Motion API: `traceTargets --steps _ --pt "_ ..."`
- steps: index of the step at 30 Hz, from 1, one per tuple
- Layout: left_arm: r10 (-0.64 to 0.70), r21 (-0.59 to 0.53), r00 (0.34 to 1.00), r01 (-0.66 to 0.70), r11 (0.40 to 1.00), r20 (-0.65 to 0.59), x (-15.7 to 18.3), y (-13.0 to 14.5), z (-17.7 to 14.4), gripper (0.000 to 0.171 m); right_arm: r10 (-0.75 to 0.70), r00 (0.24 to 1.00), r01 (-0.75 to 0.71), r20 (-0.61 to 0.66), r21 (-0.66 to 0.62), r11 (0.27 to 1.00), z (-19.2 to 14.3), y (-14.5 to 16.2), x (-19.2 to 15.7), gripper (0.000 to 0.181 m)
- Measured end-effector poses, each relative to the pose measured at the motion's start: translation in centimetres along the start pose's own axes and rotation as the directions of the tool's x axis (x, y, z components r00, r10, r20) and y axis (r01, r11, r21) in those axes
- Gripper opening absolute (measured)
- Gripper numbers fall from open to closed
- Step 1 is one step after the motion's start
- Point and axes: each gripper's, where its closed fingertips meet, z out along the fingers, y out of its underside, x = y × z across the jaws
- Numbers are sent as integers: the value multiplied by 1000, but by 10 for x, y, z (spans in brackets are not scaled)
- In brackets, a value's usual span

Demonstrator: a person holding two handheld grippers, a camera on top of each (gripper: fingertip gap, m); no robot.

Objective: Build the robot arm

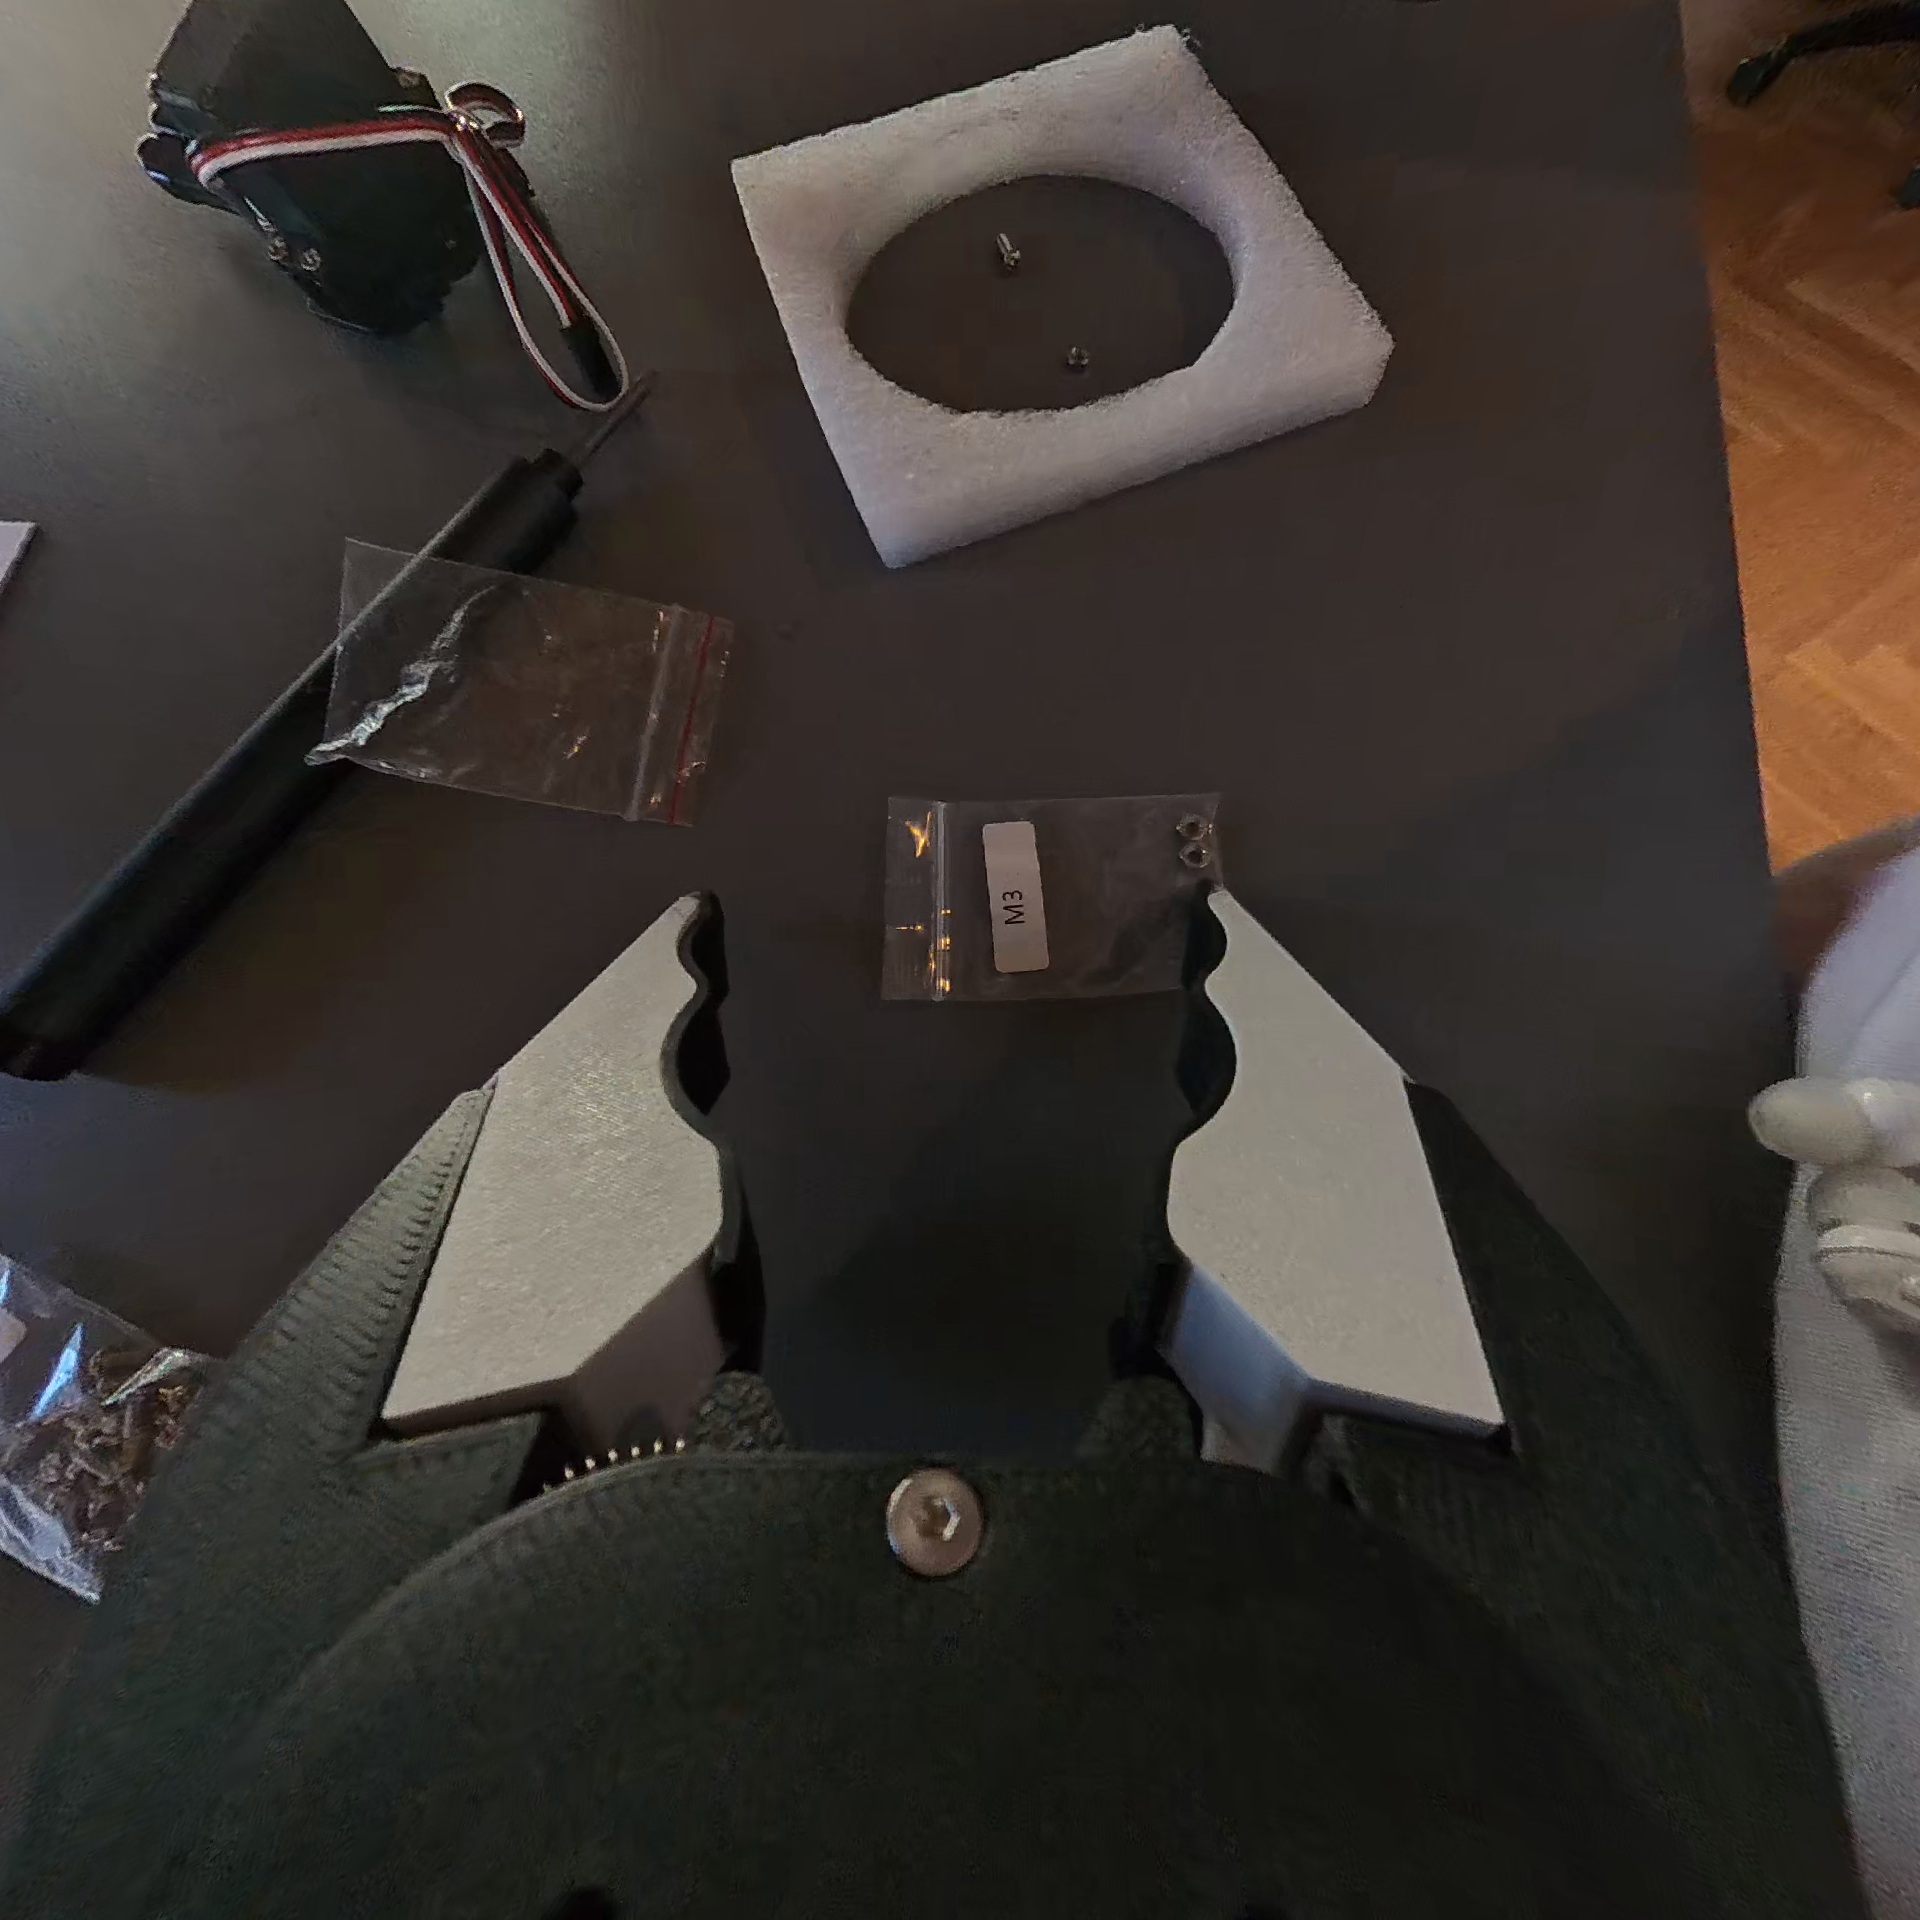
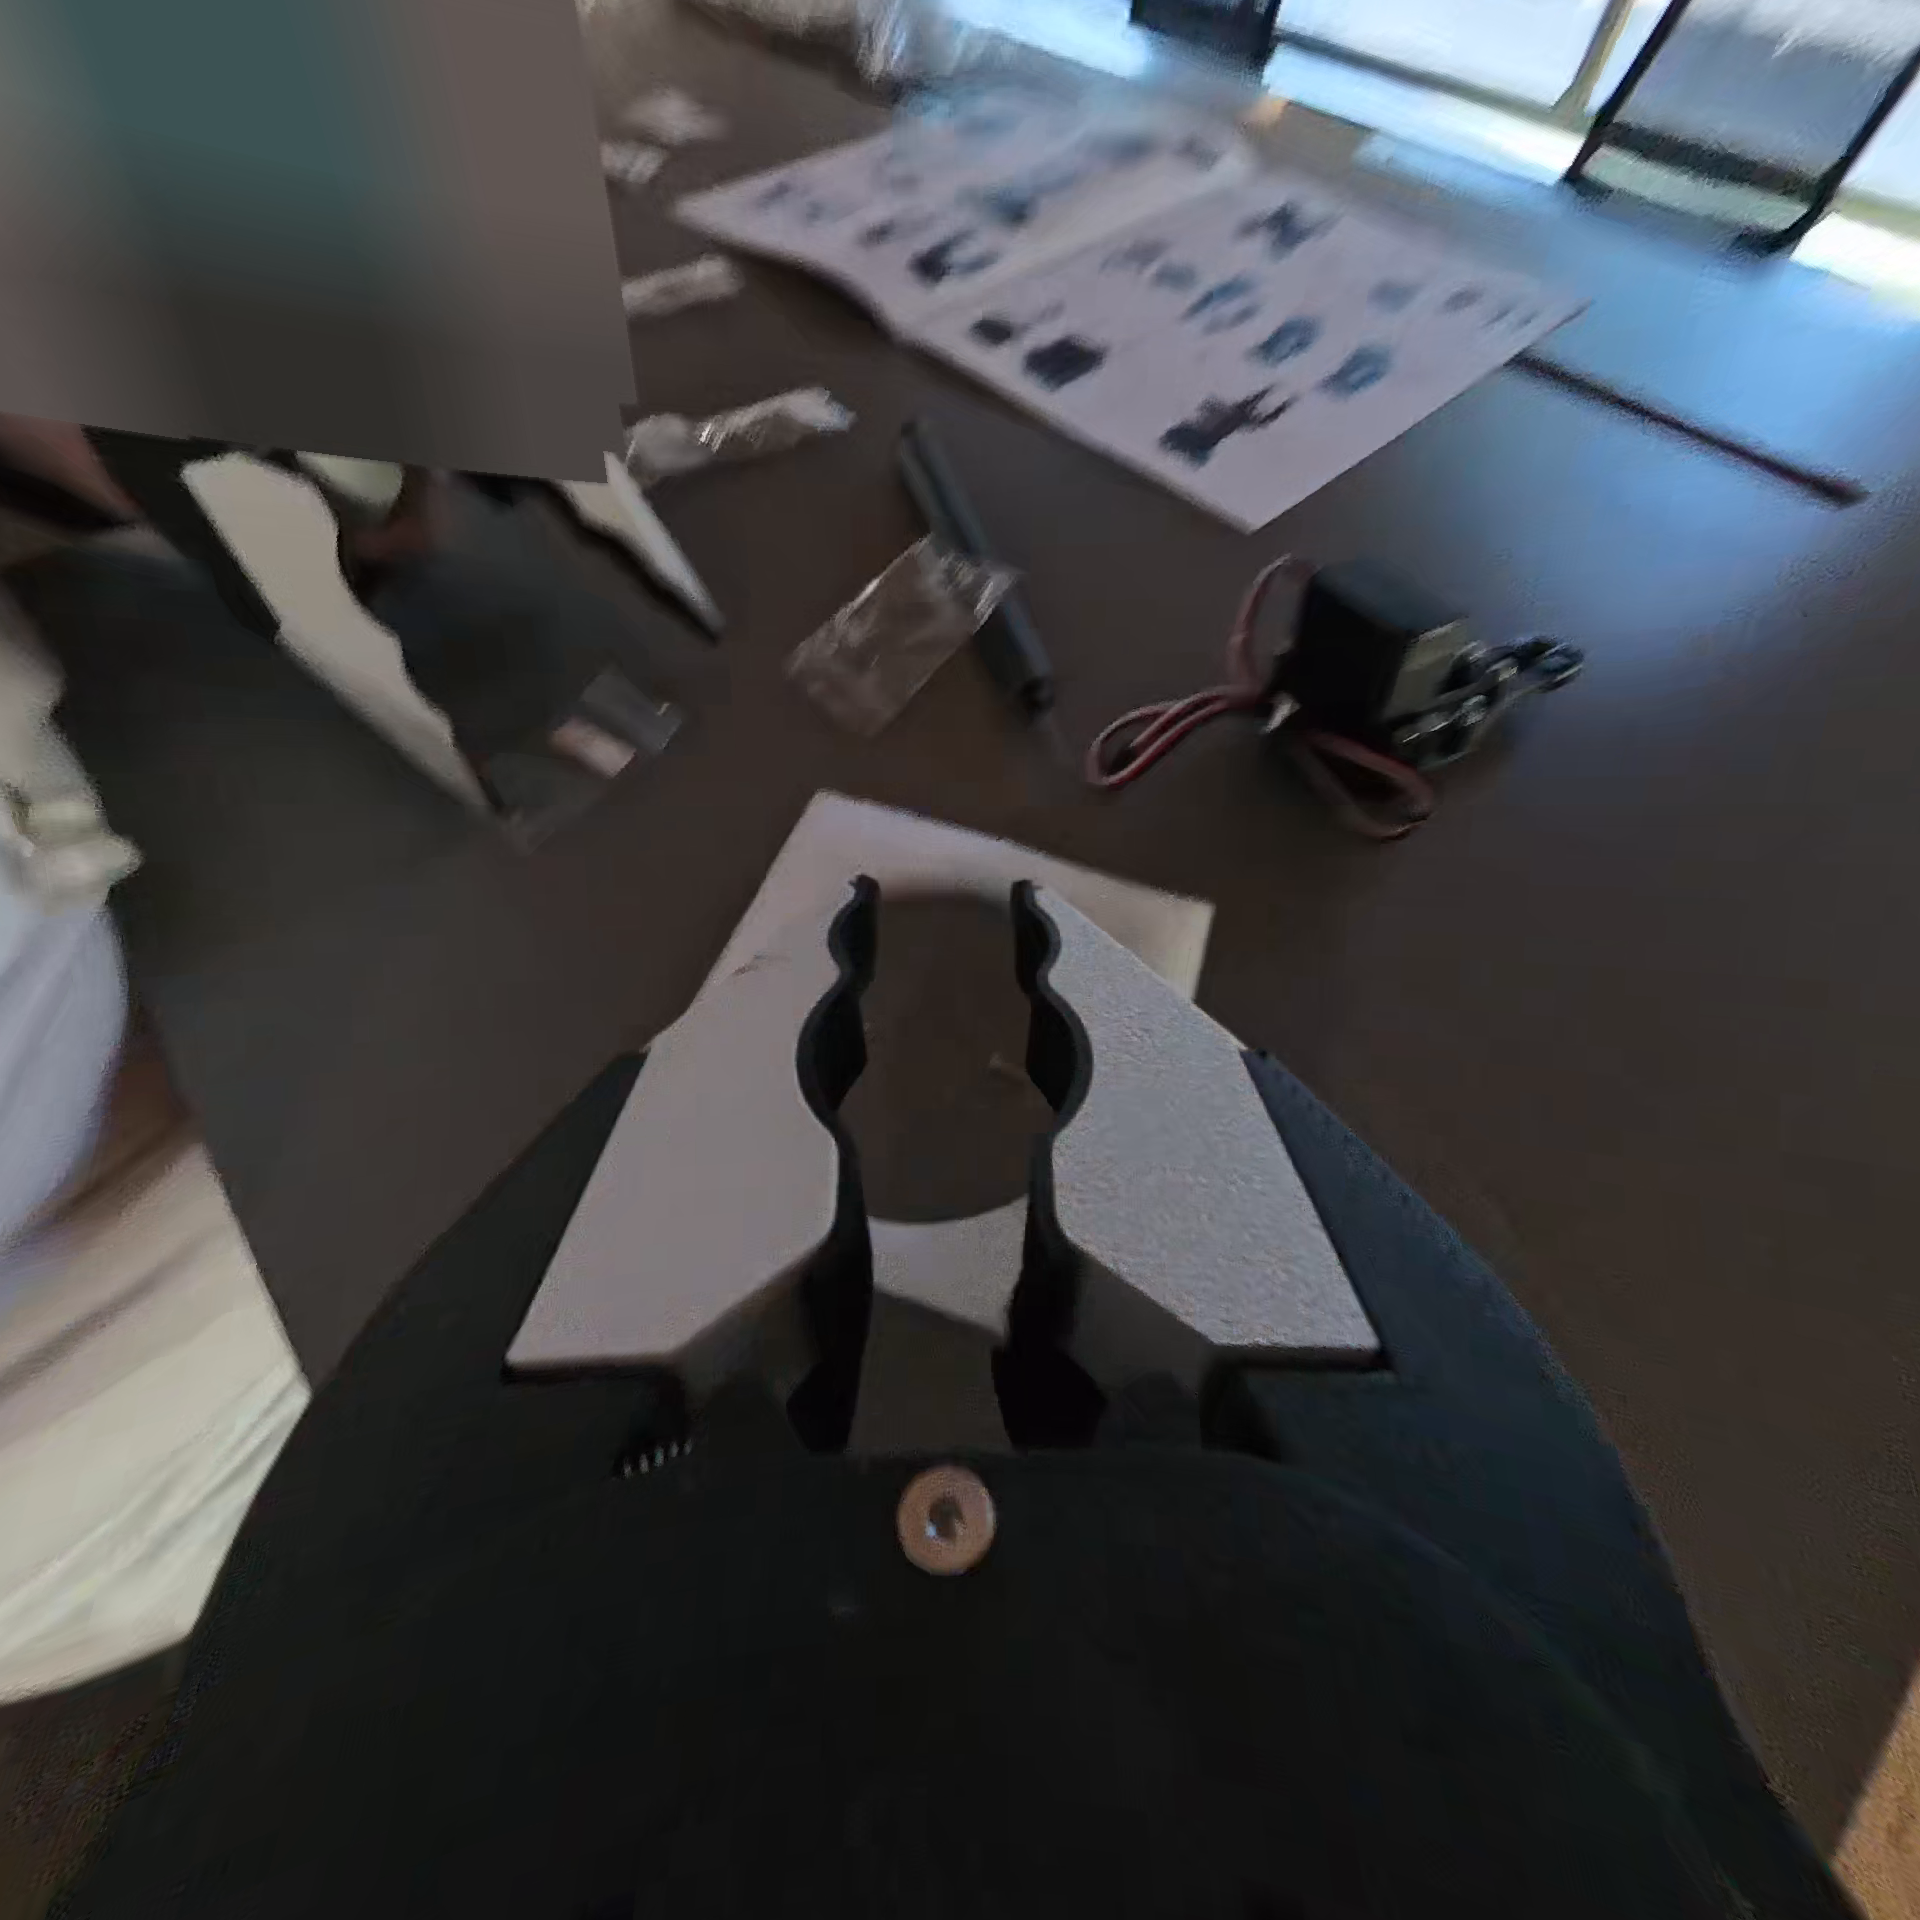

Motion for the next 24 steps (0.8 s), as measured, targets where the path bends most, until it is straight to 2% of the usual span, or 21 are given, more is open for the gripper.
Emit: traceTargets --steps 5,8,13,24 --pt "-10 4 1000 10 1000 1 0 0 -1 88 -61 991 89 116 -261 961 19 44 -22 15" --pt "-12 6 1000 12 1000 11 -1 0 -2 86 -62 985 112 160 -327 938 27 55 -25 15" --pt "-24 7 1000 24 1000 19 -4 1 -3 84 -80 982 140 169 -379 915 28 59 -23 15" --pt "-107 33 994 107 994 -17 -14 -1 -14 85 -78 979 147 189 -382 912 30 59 -24 5"
